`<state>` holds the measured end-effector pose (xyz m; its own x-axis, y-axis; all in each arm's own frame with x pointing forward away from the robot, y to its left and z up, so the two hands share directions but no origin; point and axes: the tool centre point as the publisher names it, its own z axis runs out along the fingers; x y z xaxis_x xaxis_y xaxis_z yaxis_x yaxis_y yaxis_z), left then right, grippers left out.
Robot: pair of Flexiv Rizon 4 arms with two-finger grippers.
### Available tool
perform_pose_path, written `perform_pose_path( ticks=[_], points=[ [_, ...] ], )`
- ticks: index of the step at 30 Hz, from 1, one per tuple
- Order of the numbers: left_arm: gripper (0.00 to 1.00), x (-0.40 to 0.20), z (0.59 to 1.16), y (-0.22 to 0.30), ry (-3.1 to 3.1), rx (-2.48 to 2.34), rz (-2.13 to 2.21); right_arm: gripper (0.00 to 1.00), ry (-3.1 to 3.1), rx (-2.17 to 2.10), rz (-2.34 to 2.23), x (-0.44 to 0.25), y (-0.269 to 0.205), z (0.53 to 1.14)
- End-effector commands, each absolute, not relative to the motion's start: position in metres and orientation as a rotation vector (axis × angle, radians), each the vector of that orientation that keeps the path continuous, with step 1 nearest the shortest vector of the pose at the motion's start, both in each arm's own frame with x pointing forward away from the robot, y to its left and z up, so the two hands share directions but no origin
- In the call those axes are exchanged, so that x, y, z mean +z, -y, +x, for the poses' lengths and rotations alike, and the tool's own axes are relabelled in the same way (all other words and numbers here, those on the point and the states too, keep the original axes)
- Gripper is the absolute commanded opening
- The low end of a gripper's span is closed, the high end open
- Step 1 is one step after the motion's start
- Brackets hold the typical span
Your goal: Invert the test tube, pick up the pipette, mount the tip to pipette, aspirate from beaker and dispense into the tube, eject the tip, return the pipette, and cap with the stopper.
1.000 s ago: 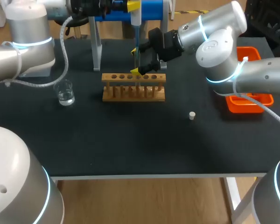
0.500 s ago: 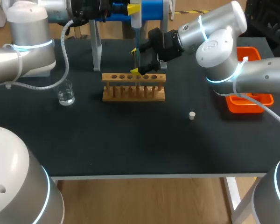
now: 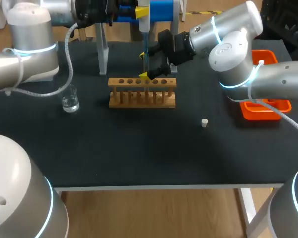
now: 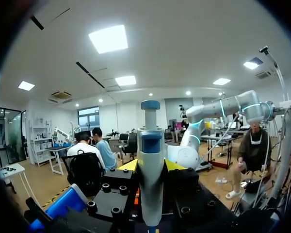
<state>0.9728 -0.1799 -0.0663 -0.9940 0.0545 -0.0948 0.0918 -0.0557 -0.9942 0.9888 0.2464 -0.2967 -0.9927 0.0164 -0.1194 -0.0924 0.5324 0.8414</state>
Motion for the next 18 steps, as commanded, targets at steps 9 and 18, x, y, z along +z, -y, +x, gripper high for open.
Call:
perform_pose_path(
  ticks=[9, 18],
  points=[
    [0.00, -0.0706, 0.9748, 0.1819, -2.148, -2.249, 0.176, 1.00, -2.652, 1.462, -0.066, -0.2953, -0.2452, 0.9878],
    [0.00, -0.0743, 0.9772, 0.1841, -2.159, -2.252, 0.171, 1.00, -2.652, 1.462, -0.066, -0.2953, -0.2452, 0.9878]
  ],
)
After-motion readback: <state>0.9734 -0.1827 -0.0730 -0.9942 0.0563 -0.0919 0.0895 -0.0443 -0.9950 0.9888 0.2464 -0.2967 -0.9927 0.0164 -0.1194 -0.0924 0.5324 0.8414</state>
